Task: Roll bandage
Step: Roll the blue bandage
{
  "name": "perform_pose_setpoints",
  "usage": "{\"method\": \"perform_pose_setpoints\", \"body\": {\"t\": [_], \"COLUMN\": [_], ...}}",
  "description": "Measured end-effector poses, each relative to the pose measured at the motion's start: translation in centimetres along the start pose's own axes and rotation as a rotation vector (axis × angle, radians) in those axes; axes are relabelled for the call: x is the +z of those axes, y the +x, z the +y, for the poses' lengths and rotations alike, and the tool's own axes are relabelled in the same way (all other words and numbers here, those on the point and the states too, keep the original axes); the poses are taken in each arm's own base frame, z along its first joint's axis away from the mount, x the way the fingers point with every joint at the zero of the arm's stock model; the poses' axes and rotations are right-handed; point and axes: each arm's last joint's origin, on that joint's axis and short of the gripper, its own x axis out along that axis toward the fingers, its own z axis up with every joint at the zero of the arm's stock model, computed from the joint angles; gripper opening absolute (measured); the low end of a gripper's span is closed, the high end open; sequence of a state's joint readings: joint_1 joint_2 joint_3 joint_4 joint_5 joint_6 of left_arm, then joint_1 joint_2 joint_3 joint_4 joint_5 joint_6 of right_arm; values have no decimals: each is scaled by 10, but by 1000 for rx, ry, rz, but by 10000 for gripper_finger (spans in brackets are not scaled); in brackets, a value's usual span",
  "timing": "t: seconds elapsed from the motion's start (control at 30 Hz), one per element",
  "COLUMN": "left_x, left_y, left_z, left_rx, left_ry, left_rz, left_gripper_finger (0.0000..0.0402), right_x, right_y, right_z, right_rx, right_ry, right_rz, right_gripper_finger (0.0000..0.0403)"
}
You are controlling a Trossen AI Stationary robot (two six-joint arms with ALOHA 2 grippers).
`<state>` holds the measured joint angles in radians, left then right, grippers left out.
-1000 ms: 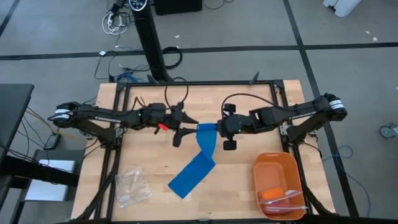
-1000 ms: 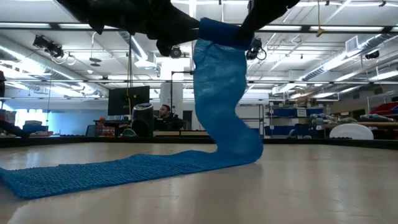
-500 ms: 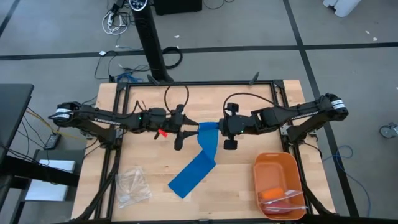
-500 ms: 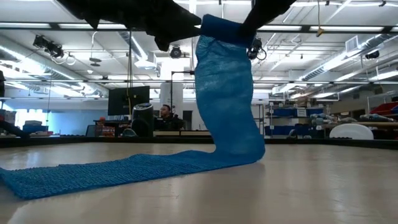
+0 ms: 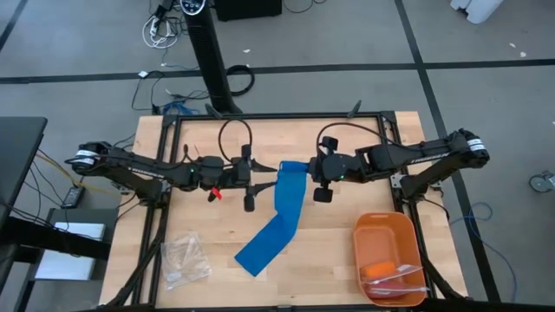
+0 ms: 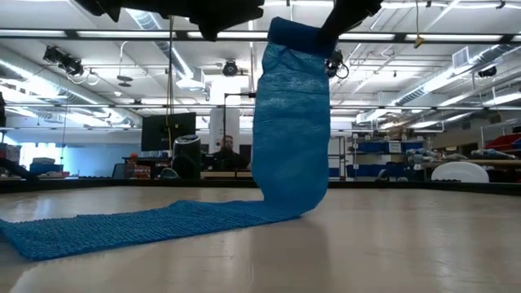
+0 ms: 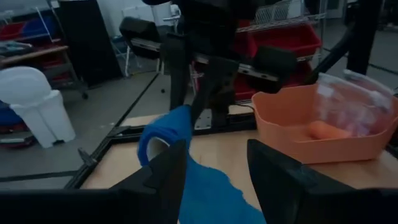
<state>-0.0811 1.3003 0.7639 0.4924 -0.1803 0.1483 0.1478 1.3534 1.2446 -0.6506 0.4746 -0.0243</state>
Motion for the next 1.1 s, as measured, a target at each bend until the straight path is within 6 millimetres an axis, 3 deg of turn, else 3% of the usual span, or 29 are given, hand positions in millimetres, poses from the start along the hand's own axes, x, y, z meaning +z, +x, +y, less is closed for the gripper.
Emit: {"method": "perform_pose_setpoints", "body": {"t": [1.1], "left_x": [-7], "left_y": [6], "left_z": [9], "left_rx": [-55], "left_ry": [-78], "left_rz": [6], "left_gripper_finger": [177], "right_x": [2], "right_y": [0], "right_z": [2], "right_rx": [52], "right_ry": [2], "right_rz": [-18], "right_gripper_finger": [52]}}
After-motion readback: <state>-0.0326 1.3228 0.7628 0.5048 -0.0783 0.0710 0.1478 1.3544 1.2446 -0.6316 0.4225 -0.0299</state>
